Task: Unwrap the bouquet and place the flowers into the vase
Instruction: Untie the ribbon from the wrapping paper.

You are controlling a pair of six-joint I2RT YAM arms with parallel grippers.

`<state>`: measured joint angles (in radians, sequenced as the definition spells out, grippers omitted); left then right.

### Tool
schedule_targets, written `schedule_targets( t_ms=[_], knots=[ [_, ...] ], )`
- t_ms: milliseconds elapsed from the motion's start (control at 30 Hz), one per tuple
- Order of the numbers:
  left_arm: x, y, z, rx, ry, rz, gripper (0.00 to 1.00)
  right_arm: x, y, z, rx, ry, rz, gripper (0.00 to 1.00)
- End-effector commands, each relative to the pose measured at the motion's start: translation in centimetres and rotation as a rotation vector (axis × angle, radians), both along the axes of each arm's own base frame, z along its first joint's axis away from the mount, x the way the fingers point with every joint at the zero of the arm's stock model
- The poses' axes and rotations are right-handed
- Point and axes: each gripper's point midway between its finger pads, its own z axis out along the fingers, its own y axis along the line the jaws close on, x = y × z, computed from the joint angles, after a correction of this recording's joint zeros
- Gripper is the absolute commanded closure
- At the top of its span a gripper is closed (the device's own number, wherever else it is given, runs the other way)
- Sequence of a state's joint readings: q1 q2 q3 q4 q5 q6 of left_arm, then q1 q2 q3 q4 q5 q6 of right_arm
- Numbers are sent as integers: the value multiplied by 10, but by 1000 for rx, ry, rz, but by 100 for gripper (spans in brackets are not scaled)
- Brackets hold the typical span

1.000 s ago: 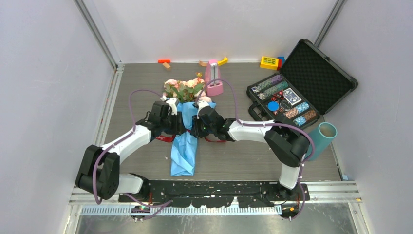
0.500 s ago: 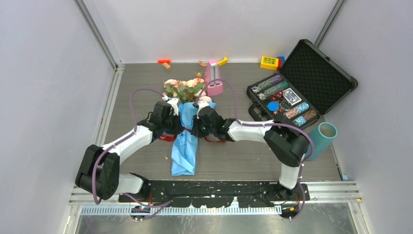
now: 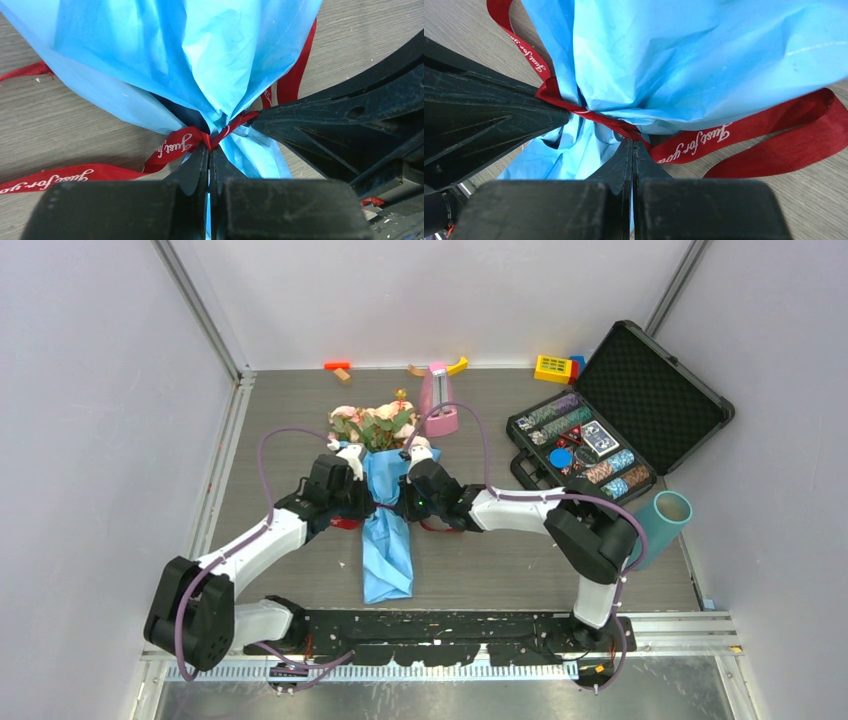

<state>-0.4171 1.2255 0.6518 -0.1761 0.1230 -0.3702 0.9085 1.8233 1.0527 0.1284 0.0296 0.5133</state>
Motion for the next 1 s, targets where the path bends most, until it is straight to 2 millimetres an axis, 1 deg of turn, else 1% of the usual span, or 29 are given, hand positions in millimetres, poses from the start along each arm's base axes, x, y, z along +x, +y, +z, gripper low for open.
schedule_targets(
  t_ms=[0,33,167,267,433,500,567,633,667,700,733,767,800,833,967],
  knots=[
    [1,3,11,-29,-34,49,100,9,-16,12,-17,-44,-74,100],
    [1,4,11,-29,-33,57,100,9,-17,14,-15,-47,-76,100],
    [1,13,7,-12,-27,122,100,8,-24,15,-31,-49,-92,100],
    [-1,18,1,-1,2,158,100,8,-29,12,-45,-48,-106,100],
    [-5,19,-8,-9,39,183,100,7,-36,10,-60,-45,-131,100],
    [-7,19,-9,-10,46,188,100,7,-39,12,-66,-49,-137,100],
    [-9,17,-9,-22,47,172,100,7,-40,19,-64,-60,-128,98],
    [-11,12,-6,-44,41,145,100,5,-40,29,-53,-73,-115,89],
    [-12,10,-4,-52,38,135,100,4,-40,38,-43,-87,-107,79],
    [-13,10,-2,-58,34,130,100,3,-39,42,-35,-91,-96,75],
    [-13,9,1,-64,31,128,100,3,-39,49,-33,-101,-84,69],
    [-14,9,2,-66,29,128,100,2,-36,54,-24,-105,-70,66],
    [-14,9,4,-71,27,128,100,0,-37,54,-37,-101,-54,64],
    [-15,8,6,-77,23,128,100,-1,-33,57,-30,-97,-34,63],
    [-15,5,15,-116,12,132,100,-7,-21,53,-21,-72,35,56]
  ],
)
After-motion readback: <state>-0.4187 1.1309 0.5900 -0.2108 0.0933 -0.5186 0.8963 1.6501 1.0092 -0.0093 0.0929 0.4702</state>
